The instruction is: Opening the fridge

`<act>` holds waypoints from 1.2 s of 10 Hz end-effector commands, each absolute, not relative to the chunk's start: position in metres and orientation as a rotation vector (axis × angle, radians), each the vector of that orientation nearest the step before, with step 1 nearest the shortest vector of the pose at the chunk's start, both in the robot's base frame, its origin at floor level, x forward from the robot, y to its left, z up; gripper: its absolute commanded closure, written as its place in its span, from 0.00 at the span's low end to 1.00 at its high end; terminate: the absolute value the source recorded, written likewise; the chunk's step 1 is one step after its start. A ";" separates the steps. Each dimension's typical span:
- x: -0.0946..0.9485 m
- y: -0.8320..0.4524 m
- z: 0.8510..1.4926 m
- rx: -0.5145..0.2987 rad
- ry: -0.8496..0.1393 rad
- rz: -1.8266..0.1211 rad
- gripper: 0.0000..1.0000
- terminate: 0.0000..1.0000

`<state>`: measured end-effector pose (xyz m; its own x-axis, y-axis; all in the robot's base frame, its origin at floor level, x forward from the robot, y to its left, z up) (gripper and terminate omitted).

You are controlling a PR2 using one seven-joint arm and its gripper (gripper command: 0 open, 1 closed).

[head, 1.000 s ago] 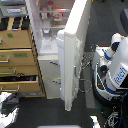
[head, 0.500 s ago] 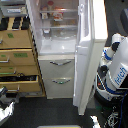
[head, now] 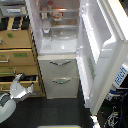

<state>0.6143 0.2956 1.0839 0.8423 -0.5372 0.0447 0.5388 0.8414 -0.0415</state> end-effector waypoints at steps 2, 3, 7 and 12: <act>0.623 -0.329 1.223 0.140 -0.210 -1.187 0.00 0.00; 0.581 -0.375 1.240 0.141 -0.224 -1.268 0.00 0.00; 0.466 -0.641 1.274 0.064 -0.211 -1.377 0.00 0.00; 0.295 -0.830 1.231 0.011 -0.172 -1.664 0.00 0.00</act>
